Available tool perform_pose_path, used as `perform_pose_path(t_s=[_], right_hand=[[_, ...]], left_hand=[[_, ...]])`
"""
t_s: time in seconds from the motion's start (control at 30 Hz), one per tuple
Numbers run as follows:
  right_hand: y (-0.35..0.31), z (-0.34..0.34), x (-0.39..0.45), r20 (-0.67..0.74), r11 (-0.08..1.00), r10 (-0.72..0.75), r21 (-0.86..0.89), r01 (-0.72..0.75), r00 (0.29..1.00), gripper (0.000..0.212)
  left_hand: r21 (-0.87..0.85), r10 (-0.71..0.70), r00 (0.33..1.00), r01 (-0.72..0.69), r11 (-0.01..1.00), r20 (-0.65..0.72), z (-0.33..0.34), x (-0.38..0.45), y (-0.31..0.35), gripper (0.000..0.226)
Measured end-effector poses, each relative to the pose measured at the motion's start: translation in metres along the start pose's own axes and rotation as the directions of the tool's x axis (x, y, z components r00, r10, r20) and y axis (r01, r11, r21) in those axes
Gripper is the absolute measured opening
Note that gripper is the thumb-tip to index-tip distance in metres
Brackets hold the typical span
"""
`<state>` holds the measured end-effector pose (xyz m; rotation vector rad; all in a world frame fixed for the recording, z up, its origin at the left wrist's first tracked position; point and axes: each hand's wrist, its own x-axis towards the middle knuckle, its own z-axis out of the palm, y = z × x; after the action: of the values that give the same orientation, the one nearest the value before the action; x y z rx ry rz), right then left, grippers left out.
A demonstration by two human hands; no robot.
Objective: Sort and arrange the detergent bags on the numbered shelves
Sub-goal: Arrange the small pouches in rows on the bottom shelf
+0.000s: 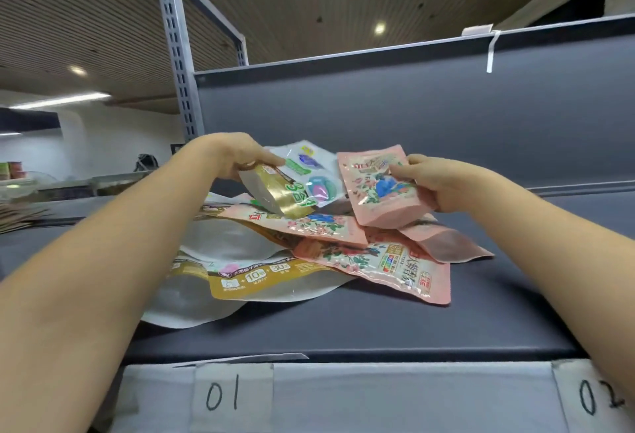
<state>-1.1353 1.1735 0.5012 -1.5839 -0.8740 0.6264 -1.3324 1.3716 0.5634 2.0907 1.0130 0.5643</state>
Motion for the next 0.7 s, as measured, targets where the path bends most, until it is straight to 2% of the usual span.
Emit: perform_pose_path(t_s=[0.07,0.13,0.27,0.33,0.4,0.47,0.57,0.7], right_hand=[[-0.002,0.001,-0.001,-0.024,0.996,-0.008,0.084,0.01,1.0,0.006],[-0.005,0.003,0.0,-0.038,0.979,-0.006,0.201,0.014,0.999,0.009],[-0.011,0.013,-0.002,-0.041,0.899,-0.006,0.438,0.023,0.999,0.015],[-0.011,0.021,-0.001,-0.123,0.892,-0.087,0.431,0.132,0.989,0.022],[-0.005,0.027,0.004,-0.237,0.911,-0.202,0.311,0.271,0.95,0.032],[-0.002,0.03,0.004,-0.286,0.92,-0.289,0.181,0.348,0.914,0.028],[0.003,0.032,0.004,-0.182,0.92,-0.328,0.159,0.357,0.927,0.026],[0.01,0.028,0.004,0.062,0.958,-0.285,0.06,0.281,0.956,0.032]], left_hand=[[-0.131,0.063,0.997,-0.069,0.989,-0.049,-0.003,-0.005,0.002,0.026],[-0.251,0.122,0.985,-0.149,0.956,-0.12,-0.001,-0.011,0.003,0.01],[-0.495,0.172,0.935,-0.313,0.81,-0.31,0.009,-0.022,-0.001,0.019],[-0.477,0.216,0.925,-0.349,0.806,-0.312,0.014,-0.027,-0.007,0.017],[-0.41,0.247,0.941,-0.325,0.852,-0.231,0.016,-0.032,-0.014,0.013],[-0.336,0.227,0.966,-0.257,0.906,-0.125,0.015,-0.037,-0.019,0.013],[-0.174,0.202,0.977,-0.212,0.962,-0.074,0.01,-0.047,-0.017,0.014],[-0.047,0.145,0.988,-0.142,0.989,0.061,0.024,-0.06,-0.001,0.018]])
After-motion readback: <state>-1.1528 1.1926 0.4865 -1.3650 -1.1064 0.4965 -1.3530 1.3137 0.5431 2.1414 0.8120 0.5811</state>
